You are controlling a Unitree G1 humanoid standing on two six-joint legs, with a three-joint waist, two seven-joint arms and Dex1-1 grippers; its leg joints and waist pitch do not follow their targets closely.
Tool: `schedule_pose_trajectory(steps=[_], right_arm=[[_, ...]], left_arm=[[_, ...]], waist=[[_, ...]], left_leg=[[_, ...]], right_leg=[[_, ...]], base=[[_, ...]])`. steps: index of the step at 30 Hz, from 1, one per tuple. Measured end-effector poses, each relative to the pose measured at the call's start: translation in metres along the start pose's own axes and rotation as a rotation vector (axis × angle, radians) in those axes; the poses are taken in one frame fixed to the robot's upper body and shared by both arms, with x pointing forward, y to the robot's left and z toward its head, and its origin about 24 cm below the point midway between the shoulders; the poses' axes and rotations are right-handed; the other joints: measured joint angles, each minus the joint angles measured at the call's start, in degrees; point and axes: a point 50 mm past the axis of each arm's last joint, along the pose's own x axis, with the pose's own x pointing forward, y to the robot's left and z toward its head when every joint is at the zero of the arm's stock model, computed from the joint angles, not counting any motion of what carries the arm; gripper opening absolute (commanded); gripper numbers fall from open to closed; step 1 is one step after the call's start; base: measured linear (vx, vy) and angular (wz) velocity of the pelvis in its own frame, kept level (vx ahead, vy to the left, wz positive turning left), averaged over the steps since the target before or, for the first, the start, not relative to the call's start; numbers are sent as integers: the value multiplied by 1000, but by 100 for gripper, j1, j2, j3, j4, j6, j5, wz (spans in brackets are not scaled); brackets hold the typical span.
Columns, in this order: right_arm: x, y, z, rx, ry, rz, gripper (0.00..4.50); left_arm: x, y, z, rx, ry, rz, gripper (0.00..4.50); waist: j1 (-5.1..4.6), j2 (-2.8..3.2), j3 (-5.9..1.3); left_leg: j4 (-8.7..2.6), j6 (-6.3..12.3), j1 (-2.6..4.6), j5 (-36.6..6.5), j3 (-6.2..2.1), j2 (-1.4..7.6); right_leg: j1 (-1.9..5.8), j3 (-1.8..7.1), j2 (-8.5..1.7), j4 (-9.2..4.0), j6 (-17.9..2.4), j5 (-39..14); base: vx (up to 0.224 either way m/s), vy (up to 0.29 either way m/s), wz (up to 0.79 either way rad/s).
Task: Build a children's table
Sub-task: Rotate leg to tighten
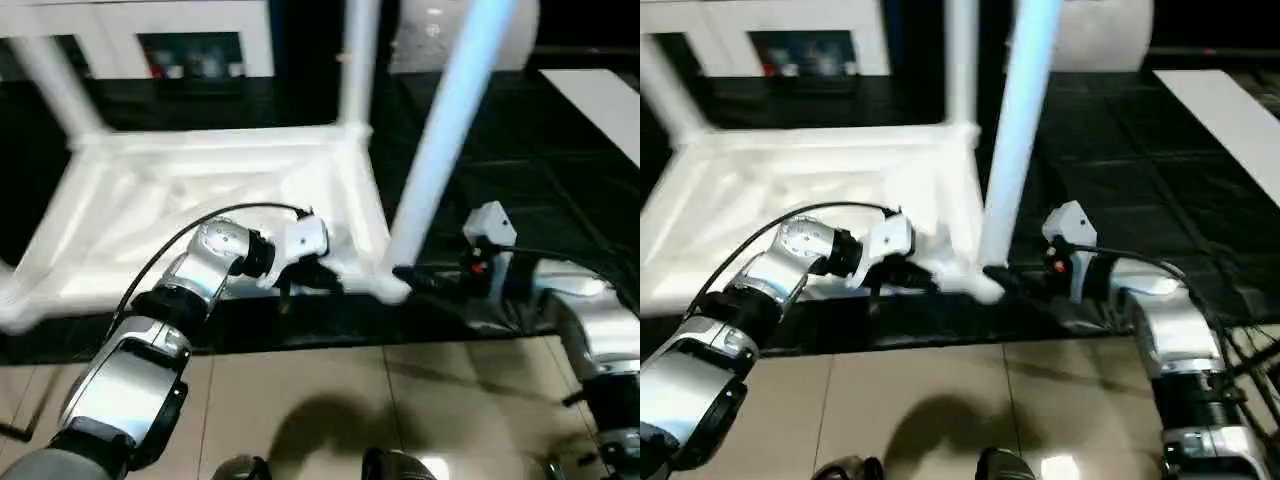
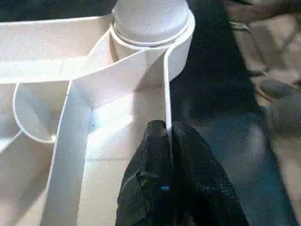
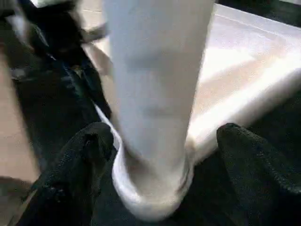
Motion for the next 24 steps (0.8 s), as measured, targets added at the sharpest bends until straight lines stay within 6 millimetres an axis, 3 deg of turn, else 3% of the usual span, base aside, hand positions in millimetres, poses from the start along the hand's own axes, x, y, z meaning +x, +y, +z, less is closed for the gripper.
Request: schedule_pose_trajectory(steps=[2, 5, 9, 19, 24], right_arm=[[0, 3, 0, 7, 4, 77, 353], [-1, 6, -2, 16, 29, 166, 312], [-1, 11, -5, 30, 62, 258, 279], [1, 12, -3, 33, 82, 330, 198], [1, 12, -3, 40, 84, 337, 191]], left_arm=[[0, -4, 1, 28, 3, -50, 0], [-2, -7, 0, 51, 9, -101, 0], [-7, -8, -2, 64, 21, -123, 0], [-10, -10, -3, 70, 24, -170, 0], [-10, -10, -3, 67, 22, -173, 0]], waist=[[50, 0, 0], [78, -1, 0], [68, -5, -1], [84, -6, -1], [87, -6, -1]], left_leg=[[4, 0, -3, 0, 3, -5], [7, 1, -4, 0, 4, -5], [6, 0, 0, 0, 4, 0], [4, 0, -4, 0, 3, 0], [3, 0, -3, 1, 3, 0]], right_leg=[[0, 5, -6, -1, -2, 1], [2, 6, -7, 0, -3, 2], [1, 1, -4, 5, -1, 1], [-1, 1, -4, 5, 0, 0], [-1, 0, -4, 5, 1, 0]], base=[[0, 0, 0], [0, 0, 0], [0, 0, 0], [0, 0, 0], [0, 0, 0]])
